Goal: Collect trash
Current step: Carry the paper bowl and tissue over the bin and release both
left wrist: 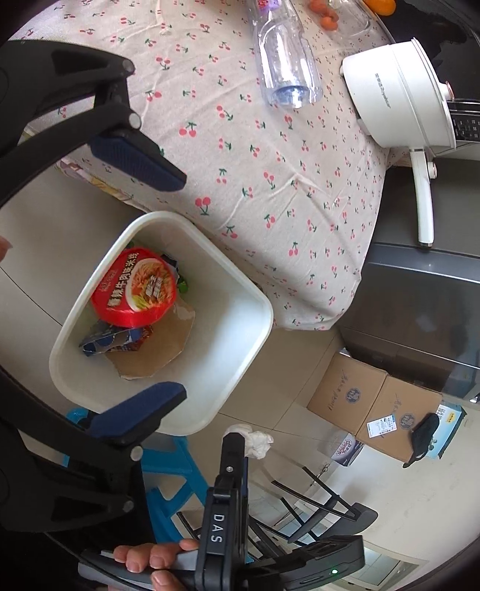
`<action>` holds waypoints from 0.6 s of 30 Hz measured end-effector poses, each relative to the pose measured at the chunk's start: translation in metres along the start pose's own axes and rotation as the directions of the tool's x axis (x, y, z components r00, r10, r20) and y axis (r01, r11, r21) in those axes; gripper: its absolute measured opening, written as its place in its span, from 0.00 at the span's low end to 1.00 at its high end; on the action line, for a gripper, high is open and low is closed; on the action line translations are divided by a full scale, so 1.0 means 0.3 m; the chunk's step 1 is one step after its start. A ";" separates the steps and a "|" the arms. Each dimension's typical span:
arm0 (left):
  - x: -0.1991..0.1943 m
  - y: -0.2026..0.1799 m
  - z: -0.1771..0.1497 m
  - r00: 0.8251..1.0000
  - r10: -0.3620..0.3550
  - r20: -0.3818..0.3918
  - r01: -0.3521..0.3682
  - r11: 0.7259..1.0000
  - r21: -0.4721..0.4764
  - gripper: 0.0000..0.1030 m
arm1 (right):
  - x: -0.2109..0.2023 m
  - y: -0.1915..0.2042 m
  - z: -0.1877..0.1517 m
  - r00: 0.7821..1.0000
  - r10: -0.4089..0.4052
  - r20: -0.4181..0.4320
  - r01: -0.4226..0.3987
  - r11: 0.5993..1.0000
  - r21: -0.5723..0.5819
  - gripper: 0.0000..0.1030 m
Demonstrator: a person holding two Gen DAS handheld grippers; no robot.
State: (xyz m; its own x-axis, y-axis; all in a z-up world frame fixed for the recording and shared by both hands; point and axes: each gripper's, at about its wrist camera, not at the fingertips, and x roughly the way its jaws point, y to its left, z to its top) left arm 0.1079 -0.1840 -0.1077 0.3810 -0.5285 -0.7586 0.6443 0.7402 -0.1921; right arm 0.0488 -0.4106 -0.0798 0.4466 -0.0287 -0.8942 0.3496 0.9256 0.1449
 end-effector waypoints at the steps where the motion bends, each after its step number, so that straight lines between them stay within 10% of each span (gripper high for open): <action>1: -0.007 0.005 -0.003 1.000 0.010 0.003 -0.010 1.000 0.000 0.99 | 0.005 0.005 -0.001 1.000 -0.002 -0.004 0.002 1.000 -0.006 0.29; 13: -0.057 0.057 -0.064 0.989 0.147 -0.036 -0.145 0.989 0.038 1.00 | 0.052 0.066 -0.012 0.998 0.011 -0.058 -0.014 0.998 -0.058 0.34; 18: -0.078 0.077 -0.074 0.983 0.177 -0.041 -0.176 0.984 0.034 1.00 | 0.047 0.103 -0.015 0.999 0.020 -0.049 -0.025 0.996 -0.086 0.78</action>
State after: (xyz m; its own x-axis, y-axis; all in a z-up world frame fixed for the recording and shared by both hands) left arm 0.0991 -0.1454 -0.1083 0.4621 -0.3714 -0.8053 0.5889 0.8074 -0.0345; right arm 0.0621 -0.3807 -0.0898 0.4130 0.0086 -0.9107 0.2668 0.9549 0.1301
